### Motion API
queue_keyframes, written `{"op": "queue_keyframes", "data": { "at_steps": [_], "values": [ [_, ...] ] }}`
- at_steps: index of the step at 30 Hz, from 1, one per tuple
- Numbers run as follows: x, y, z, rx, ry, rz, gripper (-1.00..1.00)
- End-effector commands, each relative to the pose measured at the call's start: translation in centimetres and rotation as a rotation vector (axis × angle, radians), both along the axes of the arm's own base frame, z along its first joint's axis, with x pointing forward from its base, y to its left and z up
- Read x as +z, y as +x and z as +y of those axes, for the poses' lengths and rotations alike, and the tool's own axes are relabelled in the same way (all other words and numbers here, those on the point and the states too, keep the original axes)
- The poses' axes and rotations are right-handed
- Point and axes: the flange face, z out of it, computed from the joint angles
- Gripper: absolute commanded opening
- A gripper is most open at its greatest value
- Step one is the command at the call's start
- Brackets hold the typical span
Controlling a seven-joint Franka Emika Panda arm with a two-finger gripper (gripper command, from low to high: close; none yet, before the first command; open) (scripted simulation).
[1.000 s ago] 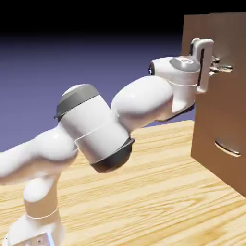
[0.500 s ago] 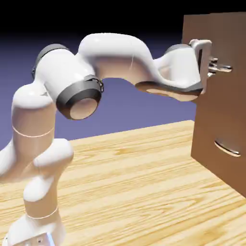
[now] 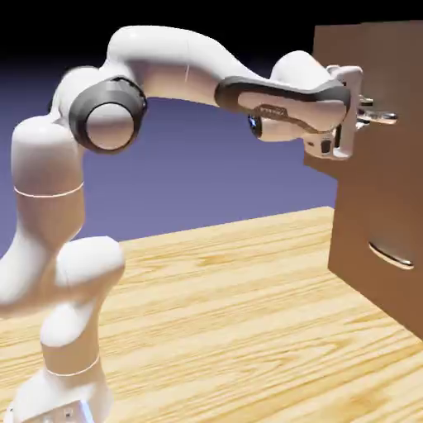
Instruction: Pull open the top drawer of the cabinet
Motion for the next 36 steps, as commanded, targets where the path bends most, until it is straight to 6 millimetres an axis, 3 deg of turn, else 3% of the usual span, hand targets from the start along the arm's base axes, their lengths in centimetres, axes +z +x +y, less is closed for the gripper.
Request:
{"op": "queue_keyframes", "data": {
  "at_steps": [1,14,20,26,36],
  "values": [
    [-0.1,-0.1,-0.1,0.0,-0.005,0.002,-1.0],
    [0.1,-1.7,-0.1,0.0,-0.006,-0.001,-1.0],
    [0.1,-4.5,-0.1,0.0,-0.006,0.0,-1.0],
    [0.1,-9.4,-0.1,0.0,-0.006,-0.001,-1.0],
    [0.0,-10.6,-0.1,-0.001,-0.005,0.001,-1.0]
  ]
}}
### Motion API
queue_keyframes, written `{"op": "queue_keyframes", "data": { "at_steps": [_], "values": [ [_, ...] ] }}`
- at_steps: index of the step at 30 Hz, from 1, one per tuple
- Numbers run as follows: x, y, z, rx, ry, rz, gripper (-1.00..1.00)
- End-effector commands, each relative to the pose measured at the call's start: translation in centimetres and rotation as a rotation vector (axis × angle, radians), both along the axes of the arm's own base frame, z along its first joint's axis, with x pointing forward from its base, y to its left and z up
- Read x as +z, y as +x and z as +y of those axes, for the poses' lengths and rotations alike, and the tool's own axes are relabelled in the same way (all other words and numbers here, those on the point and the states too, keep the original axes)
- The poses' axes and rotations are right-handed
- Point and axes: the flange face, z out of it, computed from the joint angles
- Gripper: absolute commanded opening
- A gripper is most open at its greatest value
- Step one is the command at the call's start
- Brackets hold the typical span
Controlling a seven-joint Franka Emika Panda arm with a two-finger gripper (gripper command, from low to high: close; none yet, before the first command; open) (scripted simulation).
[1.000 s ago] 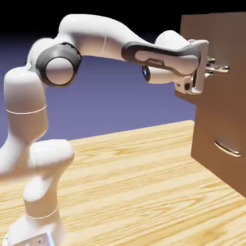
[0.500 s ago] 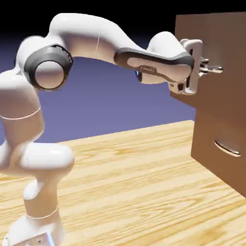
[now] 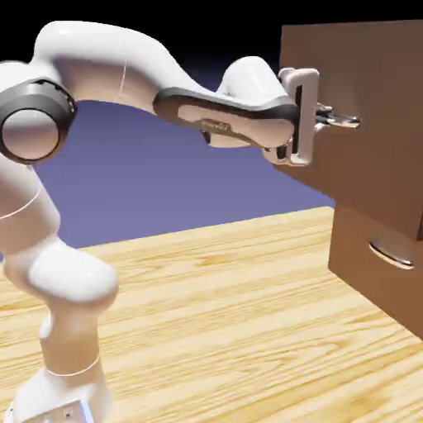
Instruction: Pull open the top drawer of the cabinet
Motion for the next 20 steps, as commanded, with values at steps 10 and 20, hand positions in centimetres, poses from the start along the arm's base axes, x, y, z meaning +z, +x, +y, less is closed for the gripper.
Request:
{"op": "queue_keyframes", "data": {
  "at_steps": [10,20],
  "values": [
    [0.1,-2.5,-0.1,-0.003,0.005,-0.002,-1.0],
    [2.6,-6.5,0.0,-0.009,-0.012,-0.096,-1.0]
  ]
}}
